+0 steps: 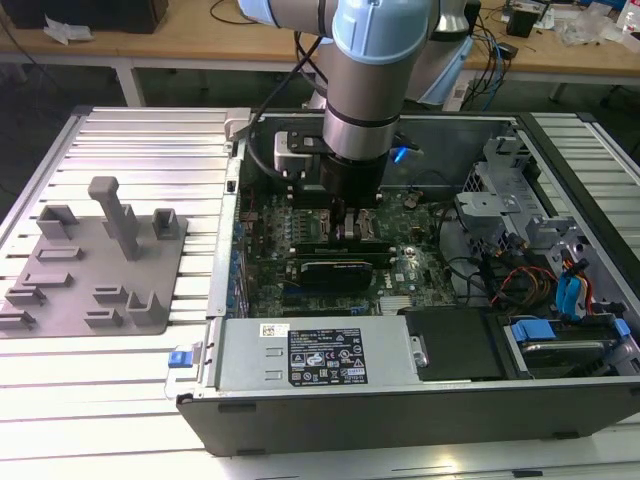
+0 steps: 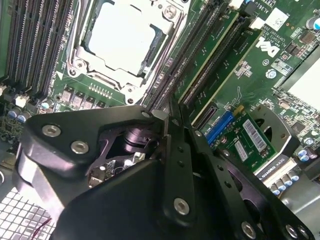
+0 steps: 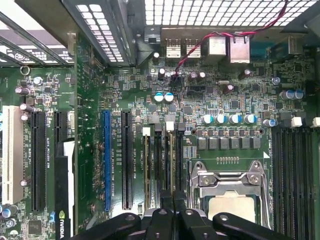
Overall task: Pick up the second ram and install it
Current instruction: 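Insert the second ram into the second slot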
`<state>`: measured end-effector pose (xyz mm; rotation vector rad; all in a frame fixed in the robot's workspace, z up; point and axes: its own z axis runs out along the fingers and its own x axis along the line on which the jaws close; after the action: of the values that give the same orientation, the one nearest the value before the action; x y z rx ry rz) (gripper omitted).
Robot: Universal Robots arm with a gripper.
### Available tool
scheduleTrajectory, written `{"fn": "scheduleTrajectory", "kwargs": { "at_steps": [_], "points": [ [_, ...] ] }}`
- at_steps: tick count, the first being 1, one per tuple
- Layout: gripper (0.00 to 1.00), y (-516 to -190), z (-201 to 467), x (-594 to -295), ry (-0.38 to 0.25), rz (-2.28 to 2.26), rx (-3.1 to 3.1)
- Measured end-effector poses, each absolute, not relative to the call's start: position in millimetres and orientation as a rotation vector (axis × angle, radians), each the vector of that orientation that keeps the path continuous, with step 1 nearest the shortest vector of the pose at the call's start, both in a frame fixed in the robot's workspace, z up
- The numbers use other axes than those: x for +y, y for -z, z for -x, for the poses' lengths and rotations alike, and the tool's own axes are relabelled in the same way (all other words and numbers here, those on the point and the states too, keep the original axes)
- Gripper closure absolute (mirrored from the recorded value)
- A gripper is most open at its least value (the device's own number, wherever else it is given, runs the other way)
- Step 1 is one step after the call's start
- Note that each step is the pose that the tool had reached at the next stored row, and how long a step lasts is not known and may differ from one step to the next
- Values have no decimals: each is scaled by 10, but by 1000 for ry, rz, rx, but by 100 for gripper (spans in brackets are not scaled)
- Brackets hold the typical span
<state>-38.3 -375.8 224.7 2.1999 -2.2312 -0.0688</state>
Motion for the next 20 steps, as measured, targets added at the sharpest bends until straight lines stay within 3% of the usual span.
{"fn": "scheduleTrajectory", "kwargs": {
  "at_steps": [1,3,6,13,16,17,20],
  "points": [
    [90,-2241,382,-3755,70,-2201,-2232],
    [77,-2248,383,-3757,69,-2200,-2231],
    [77,-2456,383,-3758,69,-2200,-2231],
    [77,-2464,197,-3757,69,-2200,-2231],
    [85,-2464,196,-3757,69,-2200,-2231],
    [92,-2464,196,-3757,69,-2200,-2231],
    [92,-2464,195,-3744,69,-2200,-2231]
  ]
}}
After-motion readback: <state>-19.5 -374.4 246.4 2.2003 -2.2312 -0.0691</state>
